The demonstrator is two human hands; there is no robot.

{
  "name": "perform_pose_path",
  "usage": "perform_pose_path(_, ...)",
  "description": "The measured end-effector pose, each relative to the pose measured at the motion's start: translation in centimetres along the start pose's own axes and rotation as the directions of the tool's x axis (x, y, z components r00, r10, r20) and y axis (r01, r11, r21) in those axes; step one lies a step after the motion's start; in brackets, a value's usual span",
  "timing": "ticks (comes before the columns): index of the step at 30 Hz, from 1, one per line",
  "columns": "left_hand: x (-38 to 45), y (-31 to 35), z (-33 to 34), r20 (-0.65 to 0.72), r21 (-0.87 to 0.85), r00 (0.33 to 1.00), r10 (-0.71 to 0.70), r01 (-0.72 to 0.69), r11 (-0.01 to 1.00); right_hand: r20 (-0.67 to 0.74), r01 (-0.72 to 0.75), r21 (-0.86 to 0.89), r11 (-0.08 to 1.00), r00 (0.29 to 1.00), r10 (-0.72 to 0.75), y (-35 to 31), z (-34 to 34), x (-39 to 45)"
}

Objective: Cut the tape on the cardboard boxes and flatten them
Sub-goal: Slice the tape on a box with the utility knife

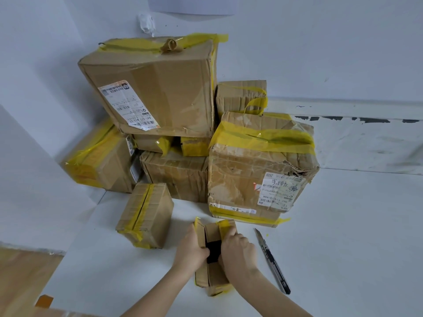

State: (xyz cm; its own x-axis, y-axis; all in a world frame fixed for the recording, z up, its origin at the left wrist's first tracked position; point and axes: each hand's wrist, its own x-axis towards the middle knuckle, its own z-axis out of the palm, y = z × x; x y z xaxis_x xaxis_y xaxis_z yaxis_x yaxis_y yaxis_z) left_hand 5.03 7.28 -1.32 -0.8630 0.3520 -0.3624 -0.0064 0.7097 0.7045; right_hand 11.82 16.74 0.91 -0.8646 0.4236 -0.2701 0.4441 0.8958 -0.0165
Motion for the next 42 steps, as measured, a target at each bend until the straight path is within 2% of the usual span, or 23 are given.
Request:
perform_pose_path(2,0.1,0.0,0.3,-0.029,0.038,1.000,0.007,-0.006,0.999,0.041,0.050,-0.015,0.999,0.998,-0.049,0.2,0.2,1.1)
perform_pose_path(4,0.2,-0.1,0.4,-0.051,0.045,0.999,0.018,-0.016,0.999,0.100,0.086,0.135,0.987,0.990,-0.100,1.3,0.0,2.1)
perform_pose_path(6,0.3,-0.6,0.4,-0.047,0.003,0.999,0.024,-0.024,1.000,0.152,0.062,0.370,0.927,0.980,-0.127,3.6,-0.6,2.5)
perform_pose_path(7,0.3,-0.8,0.3,-0.034,-0.006,0.999,0.027,-0.027,1.000,0.180,0.012,0.530,0.848,0.975,-0.126,5.1,-0.4,2.7)
perform_pose_path(9,0.4,-1.3,0.2,-0.028,-0.031,0.999,0.023,-0.024,0.999,0.233,-0.098,0.809,0.580,0.959,-0.163,7.6,0.8,2.5)
perform_pose_path(11,0.5,-2.0,0.2,-0.041,-0.068,0.998,0.056,-0.059,0.996,0.218,-0.137,0.919,0.370,0.958,-0.186,8.8,2.1,2.1)
perform_pose_path(12,0.2,-2.0,0.1,-0.040,-0.090,0.996,0.074,-0.077,0.993,0.204,-0.134,0.927,0.351,0.964,-0.171,9.1,2.8,1.9)
perform_pose_path(13,-0.2,-2.0,-0.1,-0.066,-0.070,0.992,0.103,-0.108,0.992,0.187,-0.118,0.924,0.364,0.969,-0.161,9.1,3.4,1.9)
perform_pose_path(14,-0.5,-1.9,-0.3,-0.131,0.061,0.972,0.196,-0.189,0.980,0.171,-0.095,0.910,0.403,0.973,-0.156,9.1,3.7,1.9)
perform_pose_path(15,-0.8,-1.8,-0.4,-0.167,0.263,0.922,0.348,-0.299,0.917,0.161,-0.073,0.882,0.465,0.975,-0.153,8.9,3.8,2.0)
perform_pose_path(16,-1.0,-1.5,-0.5,-0.131,0.471,0.840,0.527,-0.415,0.778,0.141,-0.037,0.844,0.534,0.978,-0.155,8.8,3.6,2.1)
perform_pose_path(17,-1.2,-1.3,-0.4,-0.033,0.628,0.753,0.657,-0.496,0.600,0.094,0.029,0.783,0.621,0.982,-0.164,8.8,3.4,2.1)
perform_pose_path(18,-1.4,-0.9,-0.4,0.080,0.700,0.684,0.725,-0.557,0.448,0.005,0.135,0.669,0.731,0.983,-0.186,8.9,3.2,2.1)
perform_pose_path(19,-1.7,-0.4,-0.6,0.148,0.685,0.648,0.747,-0.612,0.395,-0.112,0.269,0.506,0.820,0.963,-0.247,8.9,2.8,2.1)
perform_pose_path(21,-2.0,0.1,-1.1,0.215,0.566,0.673,0.707,-0.676,0.472,-0.232,0.496,0.226,0.838,0.863,-0.448,8.7,2.2,2.4)
perform_pose_path(22,-2.2,0.1,-1.1,0.266,0.547,0.708,0.654,-0.670,0.502,-0.198,0.545,0.158,0.823,0.834,-0.514,8.4,1.9,2.5)
perform_pose_path(25,-2.8,0.0,-0.6,0.406,0.662,0.706,0.580,-0.665,0.346,-0.058,0.585,0.043,0.810,0.811,-0.583,7.5,1.8,2.8)
perform_pose_path(27,-3.0,-0.4,-0.4,0.465,0.720,0.790,0.400,-0.600,0.349,-0.046,0.592,-0.010,0.806,0.805,-0.592,6.9,1.8,2.9)
perform_pose_path(30,-3.5,0.0,-0.4,0.448,0.726,0.833,0.326,-0.551,0.411,-0.071,0.595,-0.030,0.803,0.800,-0.596,6.6,1.4,3.1)
perform_pose_path(32,-3.8,-0.2,-0.3,0.444,0.724,0.834,0.328,-0.549,0.418,-0.057,0.600,-0.070,0.797,0.795,-0.604,6.5,1.0,3.3)
perform_pose_path(34,-4.3,-0.4,-0.3,0.453,0.730,0.814,0.363,-0.572,0.373,-0.058,0.593,-0.083,0.801,0.799,-0.598,6.5,1.0,3.6)
perform_pose_path(37,-5.4,-0.4,-1.2,0.444,0.769,0.739,0.507,-0.605,0.208,-0.076,0.563,-0.057,0.824,0.821,-0.566,6.4,1.5,3.9)
perform_pose_path(42,-5.6,-2.0,-0.5,0.393,0.762,0.701,0.595,-0.611,0.216,-0.218,0.469,0.116,0.875,0.872,-0.439,6.4,1.7,5.2)
